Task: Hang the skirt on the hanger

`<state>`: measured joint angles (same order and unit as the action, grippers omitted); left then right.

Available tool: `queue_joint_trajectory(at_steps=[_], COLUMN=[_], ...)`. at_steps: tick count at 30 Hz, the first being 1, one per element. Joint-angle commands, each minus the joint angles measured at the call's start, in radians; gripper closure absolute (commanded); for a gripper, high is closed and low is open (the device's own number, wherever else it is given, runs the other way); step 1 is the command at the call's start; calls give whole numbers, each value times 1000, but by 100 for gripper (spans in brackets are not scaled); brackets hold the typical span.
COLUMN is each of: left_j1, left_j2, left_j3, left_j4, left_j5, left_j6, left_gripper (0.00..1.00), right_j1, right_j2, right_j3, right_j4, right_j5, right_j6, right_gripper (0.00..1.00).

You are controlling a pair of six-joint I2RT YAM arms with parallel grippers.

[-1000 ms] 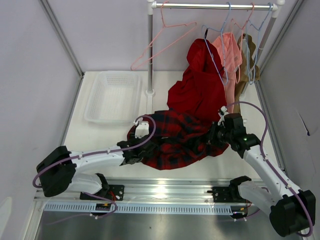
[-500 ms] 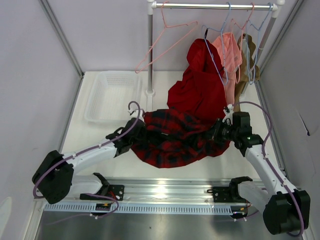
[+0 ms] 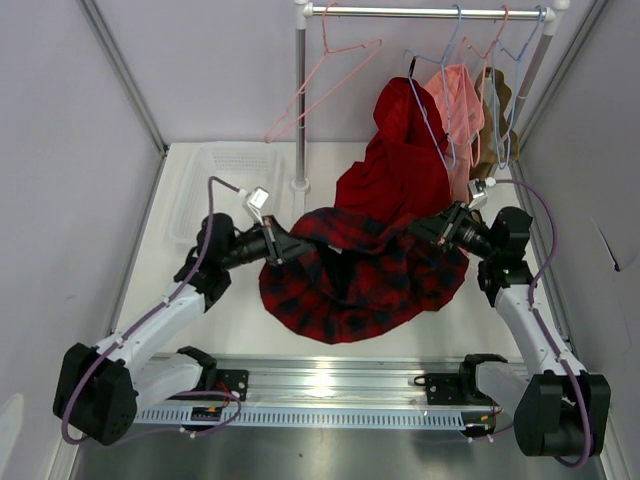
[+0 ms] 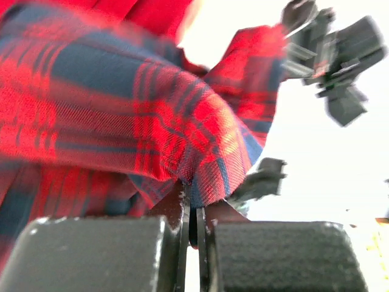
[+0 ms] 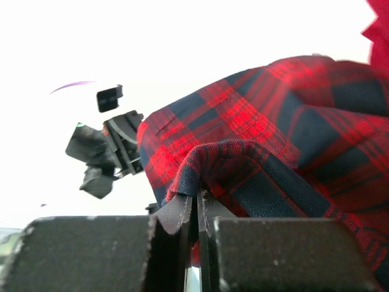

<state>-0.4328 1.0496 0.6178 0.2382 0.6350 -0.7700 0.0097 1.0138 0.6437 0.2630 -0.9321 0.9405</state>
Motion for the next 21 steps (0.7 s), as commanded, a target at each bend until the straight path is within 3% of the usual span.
queue_joint_trajectory(at_steps=[1, 4, 7, 10, 14, 21], left_j1=[110, 209, 247, 241, 223, 111], left_j2=[-43, -46, -34, -45, -40, 56], left_j3=[-16, -70, -95, -104, -148, -191], left_j4=[292, 455, 530, 403, 248, 4], left_j5=[250, 316, 353, 354, 336, 201], left_j6=[-224, -409, -454, -359, -252, -66], left_gripper=[100, 100, 100, 100, 100, 100], right_j1=[-39, -75, -94, -91, -56, 148], right_j2=[-15, -36, -49, -69, -144, -231], right_j3=[66, 97, 132, 149, 55, -186], right_j4=[234, 236, 199, -98, -310, -471], right_j5=[-100, -116, -125, -117, -56, 230], right_j6=[184, 219, 181, 8, -173, -270], right_gripper=[99, 99, 97, 96, 91, 86])
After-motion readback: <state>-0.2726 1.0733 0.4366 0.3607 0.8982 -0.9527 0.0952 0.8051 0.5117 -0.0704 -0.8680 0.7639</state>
